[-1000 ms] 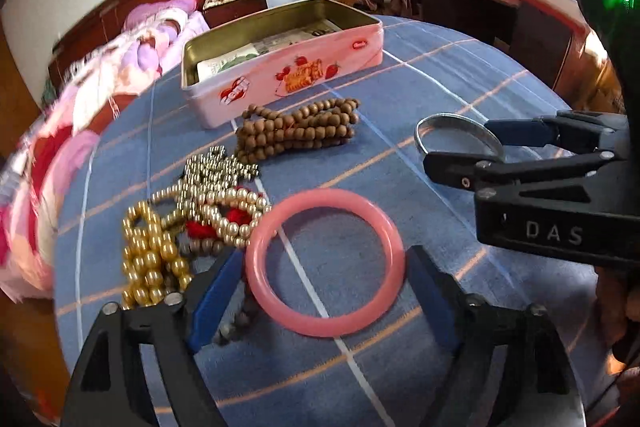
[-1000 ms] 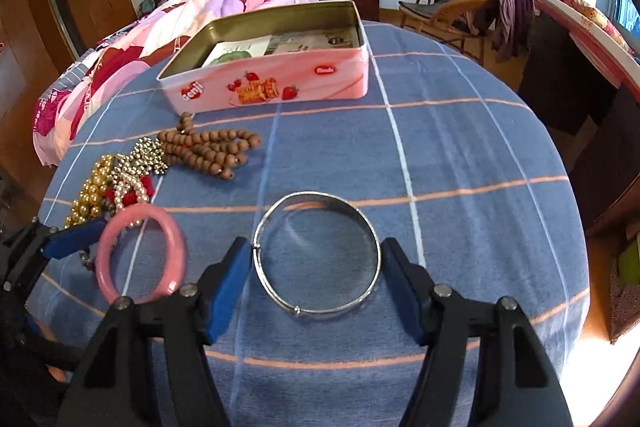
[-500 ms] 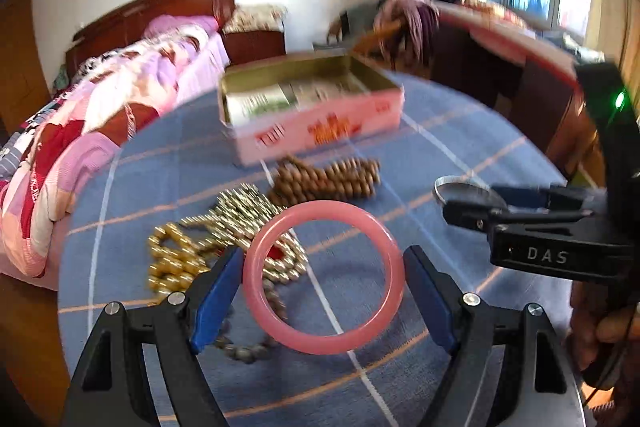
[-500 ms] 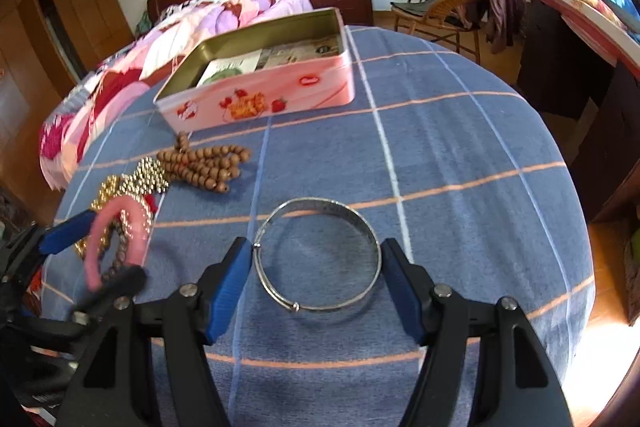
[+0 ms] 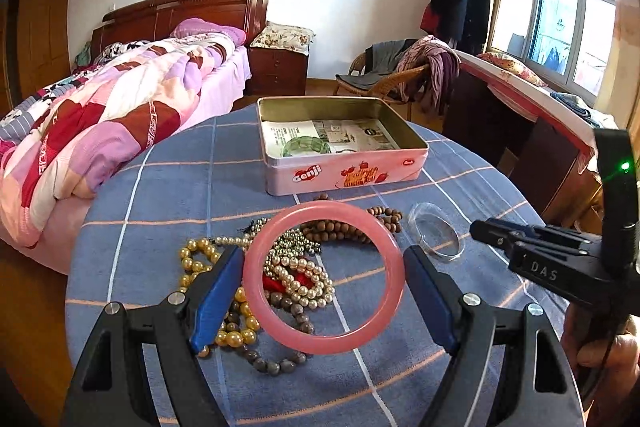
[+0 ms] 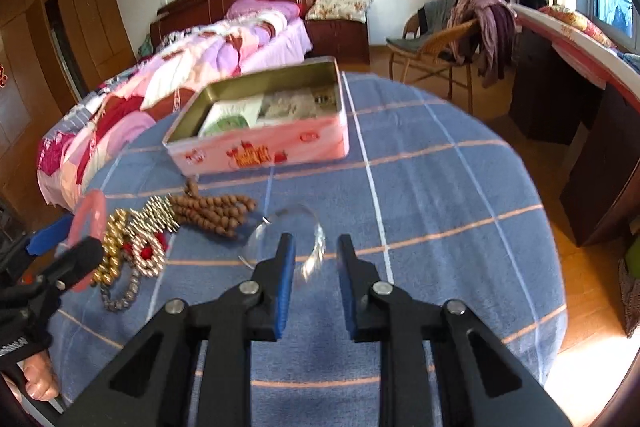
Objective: Organize jewelry
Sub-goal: 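Carry the silver bangle into the tin and open the right tool while the left tool carries the pink bangle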
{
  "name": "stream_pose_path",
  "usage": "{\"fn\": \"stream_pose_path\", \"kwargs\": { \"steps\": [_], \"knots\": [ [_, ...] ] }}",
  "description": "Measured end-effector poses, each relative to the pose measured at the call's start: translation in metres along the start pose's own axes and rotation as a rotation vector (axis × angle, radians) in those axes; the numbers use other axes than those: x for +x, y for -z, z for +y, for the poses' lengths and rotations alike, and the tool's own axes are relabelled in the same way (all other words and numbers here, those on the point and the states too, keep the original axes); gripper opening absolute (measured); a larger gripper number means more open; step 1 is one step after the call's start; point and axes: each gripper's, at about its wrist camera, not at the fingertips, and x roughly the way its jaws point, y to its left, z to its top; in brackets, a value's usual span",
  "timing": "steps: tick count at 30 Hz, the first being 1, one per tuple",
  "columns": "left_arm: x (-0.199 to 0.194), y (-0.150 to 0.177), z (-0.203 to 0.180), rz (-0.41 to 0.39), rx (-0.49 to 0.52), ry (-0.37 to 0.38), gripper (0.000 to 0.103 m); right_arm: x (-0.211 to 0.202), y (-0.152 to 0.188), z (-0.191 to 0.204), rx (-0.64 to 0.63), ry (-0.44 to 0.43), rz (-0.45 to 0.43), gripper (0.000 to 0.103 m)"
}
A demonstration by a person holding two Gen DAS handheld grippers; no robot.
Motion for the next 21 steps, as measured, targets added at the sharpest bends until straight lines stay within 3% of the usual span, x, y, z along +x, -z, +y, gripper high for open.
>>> {"fn": "stream_pose_path", "kwargs": {
  "steps": [3, 5, 7, 13, 15, 17, 18, 20, 21],
  "knots": [
    [0.001, 0.0, 0.002, -0.005, -0.004, -0.005, 0.081, 0.001, 0.002, -0.011, 0.052, -0.028, 0.021, 0.037],
    [0.001, -0.001, 0.005, -0.009, -0.017, 0.0, 0.081, 0.003, 0.001, -0.013, 0.064, -0.044, 0.038, 0.08],
    [0.001, -0.003, 0.007, -0.013, -0.028, 0.004, 0.081, 0.005, -0.003, -0.008, 0.055, -0.051, 0.025, 0.093],
    [-0.002, -0.003, 0.012, -0.016, -0.028, -0.007, 0.081, 0.044, -0.017, 0.031, -0.145, 0.077, 0.133, 0.092],
    [-0.003, -0.003, 0.014, -0.018, -0.028, -0.017, 0.081, 0.057, -0.015, 0.036, -0.169, 0.105, 0.182, 0.092],
    [-0.003, -0.003, 0.018, -0.02, -0.035, -0.022, 0.081, 0.057, -0.014, 0.033, -0.141, 0.099, 0.179, 0.089],
    [-0.003, -0.004, 0.02, -0.02, -0.042, -0.021, 0.081, 0.054, -0.014, 0.033, -0.143, 0.104, 0.173, 0.087],
    [-0.001, -0.005, 0.023, -0.018, -0.053, -0.021, 0.081, 0.049, -0.014, 0.029, -0.146, 0.091, 0.163, 0.072],
    [0.0, -0.005, 0.025, -0.016, -0.06, -0.019, 0.081, 0.047, -0.013, 0.026, -0.142, 0.086, 0.167, 0.072]
  ]
}}
